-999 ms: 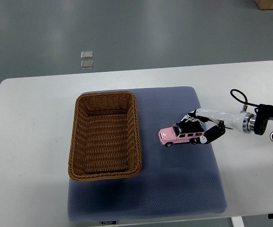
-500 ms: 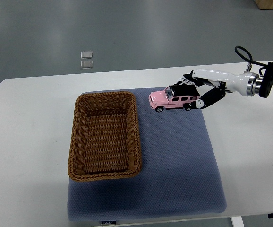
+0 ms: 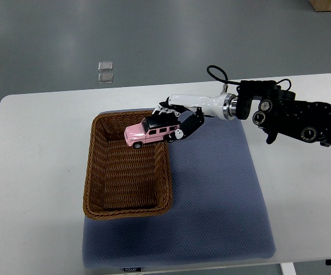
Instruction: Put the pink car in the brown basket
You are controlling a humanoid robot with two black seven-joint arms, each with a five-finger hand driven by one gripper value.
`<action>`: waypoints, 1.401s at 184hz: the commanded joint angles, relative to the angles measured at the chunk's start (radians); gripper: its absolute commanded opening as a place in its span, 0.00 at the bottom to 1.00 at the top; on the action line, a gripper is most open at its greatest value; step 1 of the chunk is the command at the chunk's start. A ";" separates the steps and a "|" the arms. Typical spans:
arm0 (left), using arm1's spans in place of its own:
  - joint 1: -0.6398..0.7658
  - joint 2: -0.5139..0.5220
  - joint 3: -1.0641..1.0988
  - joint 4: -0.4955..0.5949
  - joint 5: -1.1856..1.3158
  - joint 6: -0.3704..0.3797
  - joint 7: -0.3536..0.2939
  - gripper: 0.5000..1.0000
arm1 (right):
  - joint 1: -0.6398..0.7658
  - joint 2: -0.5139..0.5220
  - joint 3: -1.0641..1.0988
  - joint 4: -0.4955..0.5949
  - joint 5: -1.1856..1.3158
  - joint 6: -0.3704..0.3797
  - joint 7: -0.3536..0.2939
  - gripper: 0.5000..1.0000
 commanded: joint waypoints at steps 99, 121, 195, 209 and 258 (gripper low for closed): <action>0.000 0.000 0.003 -0.002 0.001 -0.003 0.000 1.00 | -0.020 0.148 -0.059 -0.097 -0.007 -0.067 0.002 0.00; 0.000 0.000 0.003 -0.002 0.001 -0.005 0.000 1.00 | -0.020 0.176 -0.061 -0.100 -0.007 -0.067 0.000 0.00; 0.000 0.000 0.004 -0.002 0.001 -0.005 0.000 1.00 | -0.032 0.205 -0.061 -0.120 -0.004 -0.057 0.000 0.63; 0.000 0.000 0.004 -0.002 0.001 -0.005 0.000 1.00 | -0.030 0.192 -0.046 -0.120 0.005 -0.057 0.000 0.71; 0.000 0.000 0.006 -0.002 0.001 -0.005 0.000 1.00 | -0.050 0.067 0.209 -0.119 0.080 -0.054 0.002 0.72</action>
